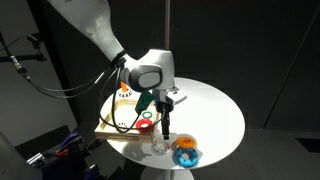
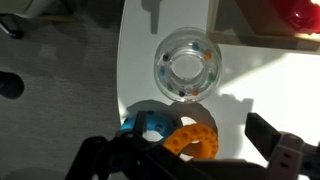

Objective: Pick up the clear ring from the table and place it in the wooden tray

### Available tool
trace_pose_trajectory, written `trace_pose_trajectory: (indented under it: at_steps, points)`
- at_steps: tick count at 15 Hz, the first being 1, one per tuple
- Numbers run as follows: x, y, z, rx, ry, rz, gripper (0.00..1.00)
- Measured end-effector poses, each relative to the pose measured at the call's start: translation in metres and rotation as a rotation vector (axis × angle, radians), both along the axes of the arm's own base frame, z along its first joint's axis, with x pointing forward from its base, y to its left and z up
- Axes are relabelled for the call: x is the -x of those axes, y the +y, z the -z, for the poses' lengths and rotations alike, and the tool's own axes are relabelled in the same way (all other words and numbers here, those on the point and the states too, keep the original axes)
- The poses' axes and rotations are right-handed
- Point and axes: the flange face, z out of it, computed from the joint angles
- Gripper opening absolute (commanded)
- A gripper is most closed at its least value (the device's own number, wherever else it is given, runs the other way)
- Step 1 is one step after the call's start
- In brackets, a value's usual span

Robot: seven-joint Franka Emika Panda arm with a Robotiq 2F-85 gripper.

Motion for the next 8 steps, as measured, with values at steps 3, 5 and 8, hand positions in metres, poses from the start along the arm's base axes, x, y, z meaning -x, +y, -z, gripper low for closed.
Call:
trace_pose_trajectory:
  at_steps: [3, 5, 8]
  points:
    - [-0.009, 0.006, 0.013, -0.005, -0.014, 0.007, 1.00]
    - [-0.012, 0.010, 0.021, -0.009, -0.016, 0.011, 1.00]
    - [-0.014, 0.016, 0.033, -0.021, -0.007, 0.028, 1.00]
